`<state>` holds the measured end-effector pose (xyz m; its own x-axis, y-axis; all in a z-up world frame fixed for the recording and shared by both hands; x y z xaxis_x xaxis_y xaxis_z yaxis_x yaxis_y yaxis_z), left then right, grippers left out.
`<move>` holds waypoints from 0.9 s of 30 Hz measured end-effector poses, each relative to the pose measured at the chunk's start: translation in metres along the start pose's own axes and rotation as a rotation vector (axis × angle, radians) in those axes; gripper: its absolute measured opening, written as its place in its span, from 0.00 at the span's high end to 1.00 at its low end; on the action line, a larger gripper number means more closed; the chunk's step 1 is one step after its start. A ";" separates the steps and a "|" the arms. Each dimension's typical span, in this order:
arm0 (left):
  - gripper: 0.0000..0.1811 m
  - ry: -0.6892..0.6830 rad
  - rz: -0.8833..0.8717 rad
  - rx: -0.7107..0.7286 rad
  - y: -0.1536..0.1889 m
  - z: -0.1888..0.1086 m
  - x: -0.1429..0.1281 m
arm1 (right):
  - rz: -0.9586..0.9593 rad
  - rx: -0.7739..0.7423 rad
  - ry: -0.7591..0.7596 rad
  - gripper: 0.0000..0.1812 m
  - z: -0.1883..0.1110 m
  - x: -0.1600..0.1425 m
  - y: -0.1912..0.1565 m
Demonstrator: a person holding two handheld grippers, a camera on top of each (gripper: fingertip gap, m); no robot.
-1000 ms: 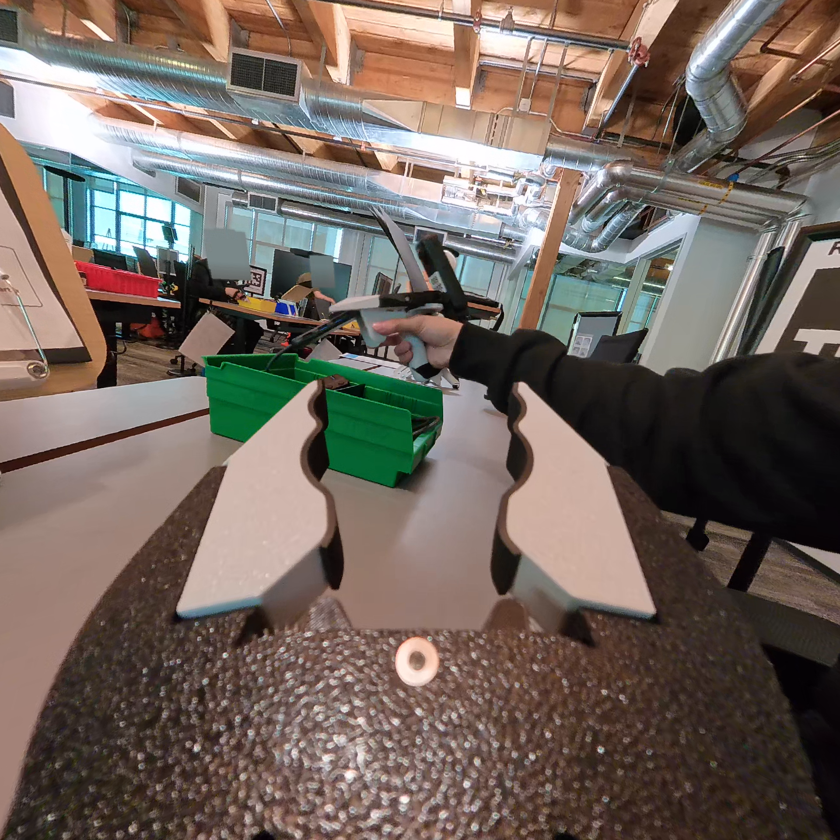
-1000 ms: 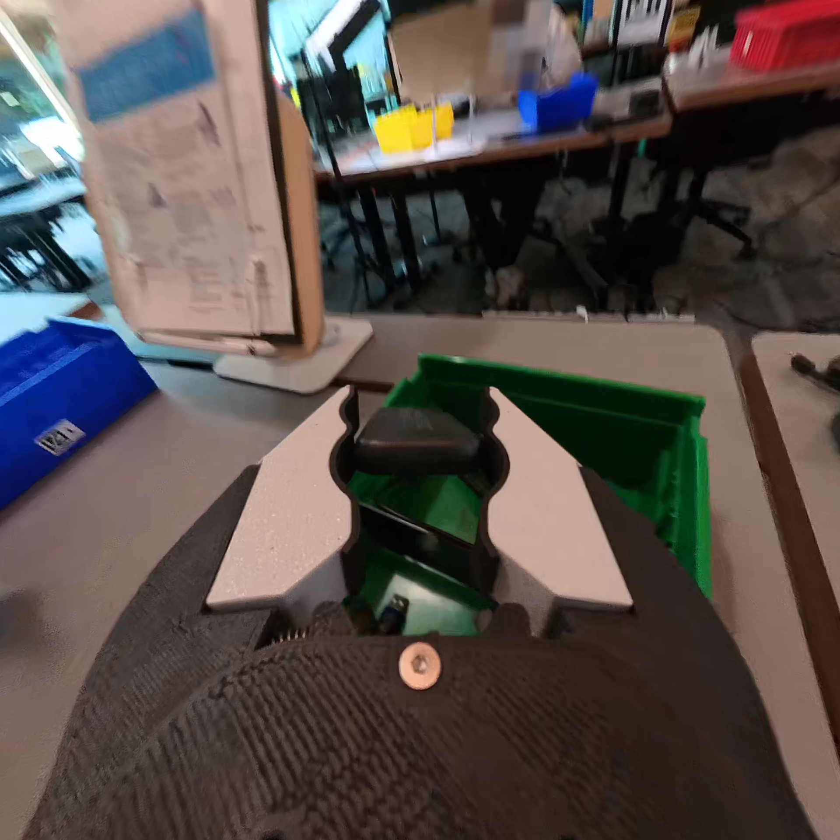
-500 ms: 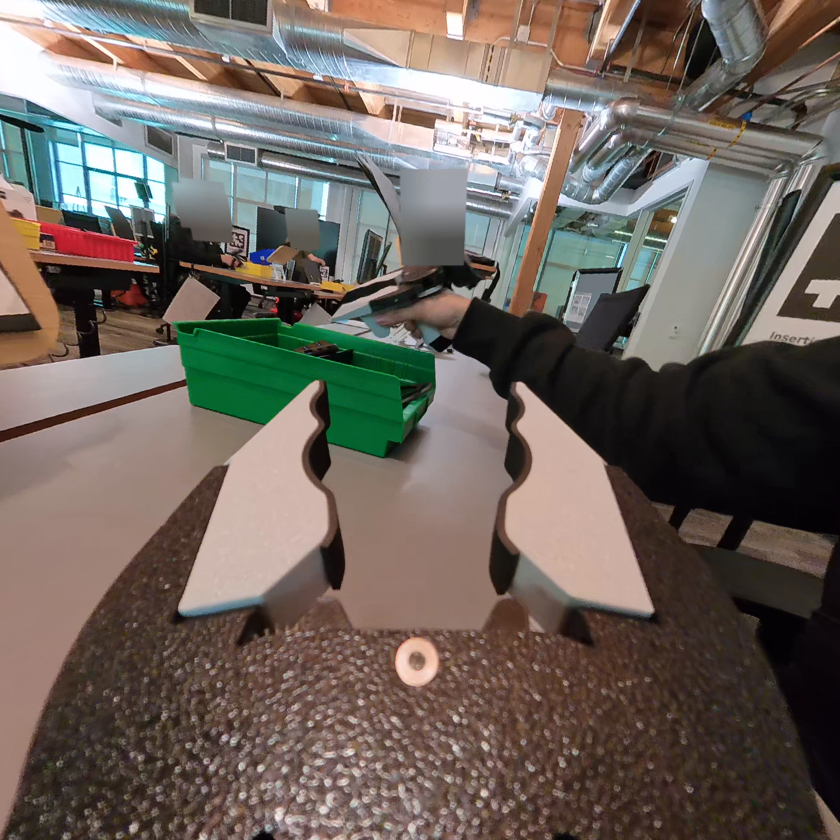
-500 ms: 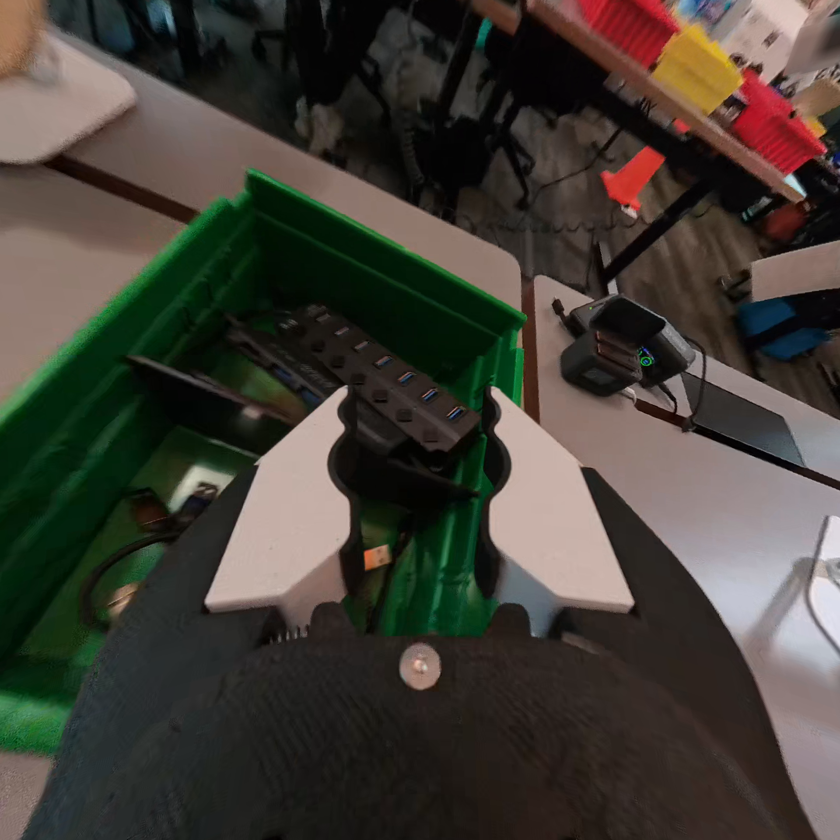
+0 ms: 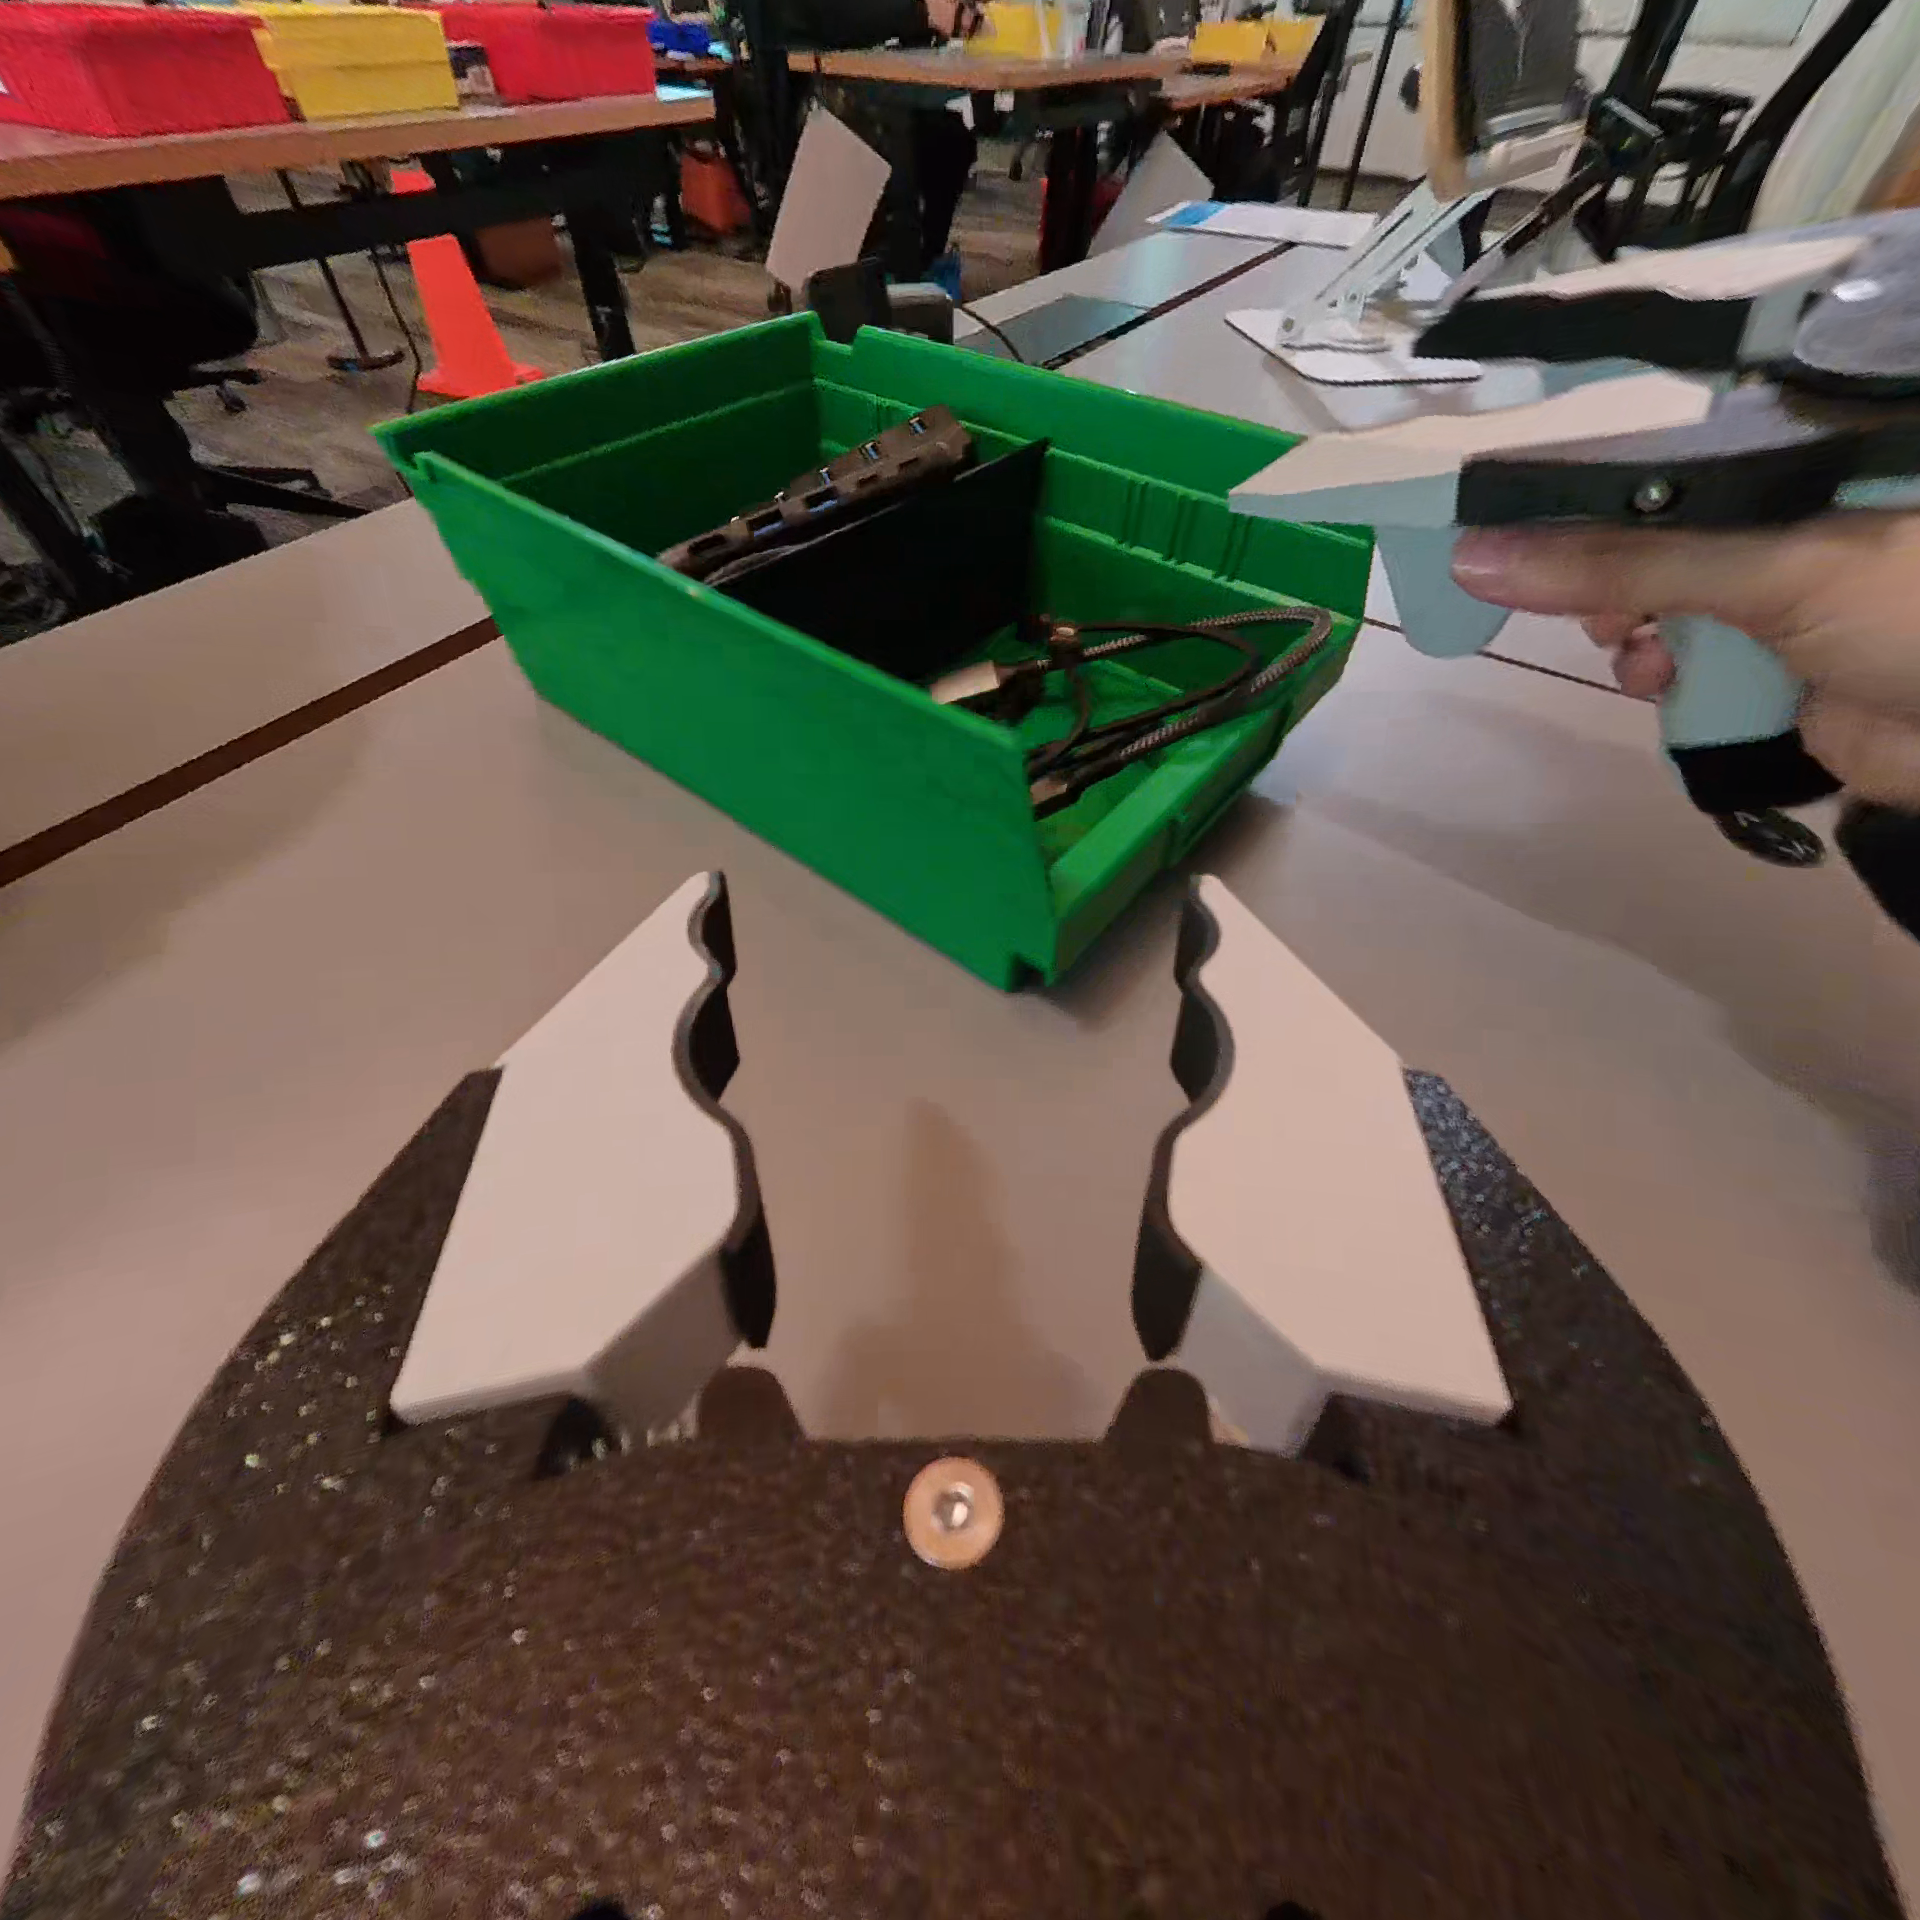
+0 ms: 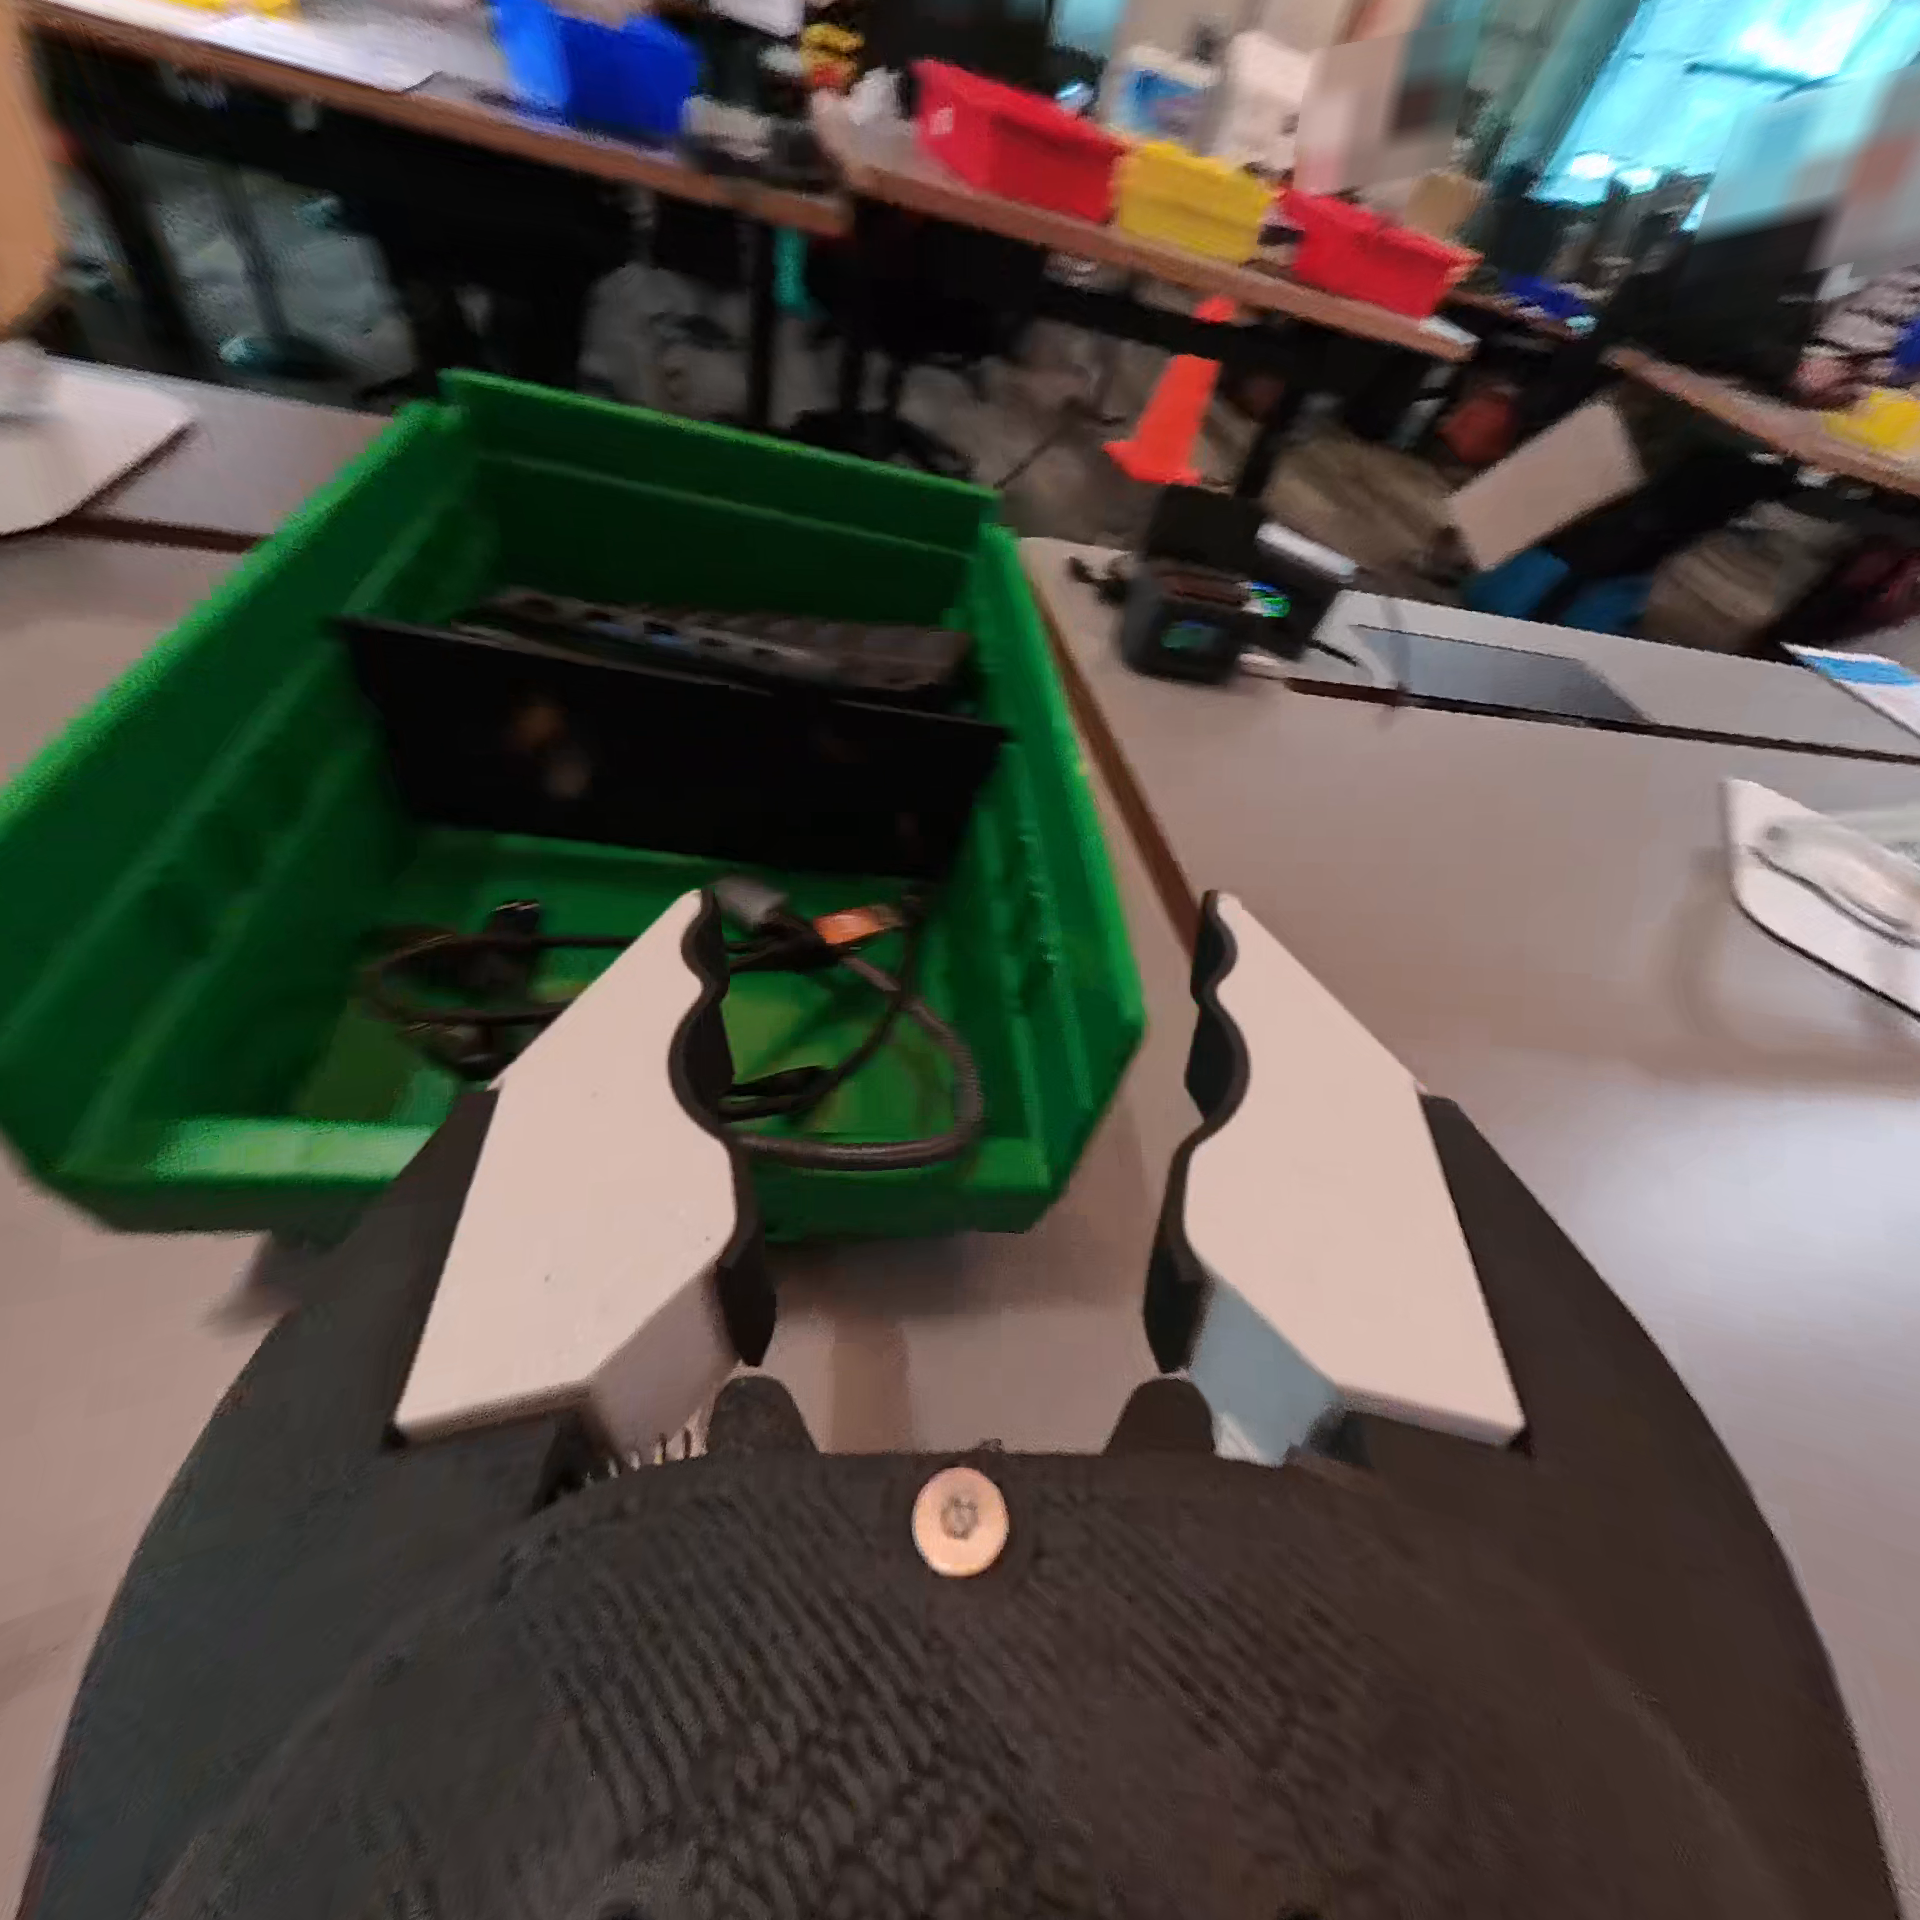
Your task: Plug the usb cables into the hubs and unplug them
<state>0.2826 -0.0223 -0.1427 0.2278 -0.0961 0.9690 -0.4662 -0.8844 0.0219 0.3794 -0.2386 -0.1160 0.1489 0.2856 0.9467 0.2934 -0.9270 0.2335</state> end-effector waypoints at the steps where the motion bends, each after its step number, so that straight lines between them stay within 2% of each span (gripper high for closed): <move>1: 0.54 -0.003 -0.005 0.026 0.004 0.012 0.004 | 0.015 -0.038 0.004 0.51 0.002 -0.006 0.009; 2: 0.57 0.002 -0.017 0.047 0.006 0.023 0.008 | 0.030 -0.076 -0.009 0.51 0.005 -0.014 0.019; 4: 0.65 -0.001 -0.043 0.083 0.008 0.042 0.013 | 0.078 -0.117 -0.029 0.57 0.012 -0.030 0.035; 6: 0.68 -0.024 -0.050 0.129 0.005 0.057 0.011 | 0.141 -0.055 -0.029 0.65 0.022 -0.041 0.038; 7: 0.73 -0.047 -0.054 0.134 0.004 0.063 0.008 | 0.157 -0.017 -0.049 0.68 0.027 -0.046 0.036; 8: 0.82 -0.070 -0.051 0.135 0.003 0.067 0.003 | 0.153 0.011 -0.088 0.71 0.031 -0.052 0.033; 9: 0.83 -0.065 -0.040 0.124 0.003 0.067 0.000 | 0.132 0.044 -0.118 0.77 0.035 -0.057 0.028; 10: 0.84 -0.045 -0.032 0.139 0.002 0.065 -0.002 | 0.104 0.088 -0.123 0.88 0.036 -0.059 0.022; 12: 0.89 -0.039 0.038 0.216 -0.006 0.054 -0.005 | 0.045 0.131 -0.077 0.99 0.032 -0.055 0.015; 17: 0.93 -0.019 0.103 0.306 -0.029 0.004 -0.019 | 0.002 0.395 -0.234 0.95 0.005 -0.042 -0.026; 22: 0.95 -0.031 0.109 0.366 -0.051 -0.080 -0.040 | -0.304 0.603 -0.403 0.90 -0.042 -0.023 -0.100; 27: 0.95 -0.058 0.083 0.490 -0.077 -0.163 -0.059 | -0.411 0.753 -0.387 0.89 -0.065 -0.011 -0.179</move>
<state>0.1660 0.1262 -0.1615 0.2605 -0.1880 0.9470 -0.0314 -0.9820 -0.1863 0.2634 -0.0916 -0.1539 0.1622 0.7418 0.6507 0.9058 -0.3735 0.2001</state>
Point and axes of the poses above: each gripper's, where its closed fingertips meet, z out along the fingers, x out of its top, y = z × x across the jaws, the point moved 7 cm from there along -z, back along the fingers, and after that the axes turned 3 degrees about y, right-handed, at the moved point
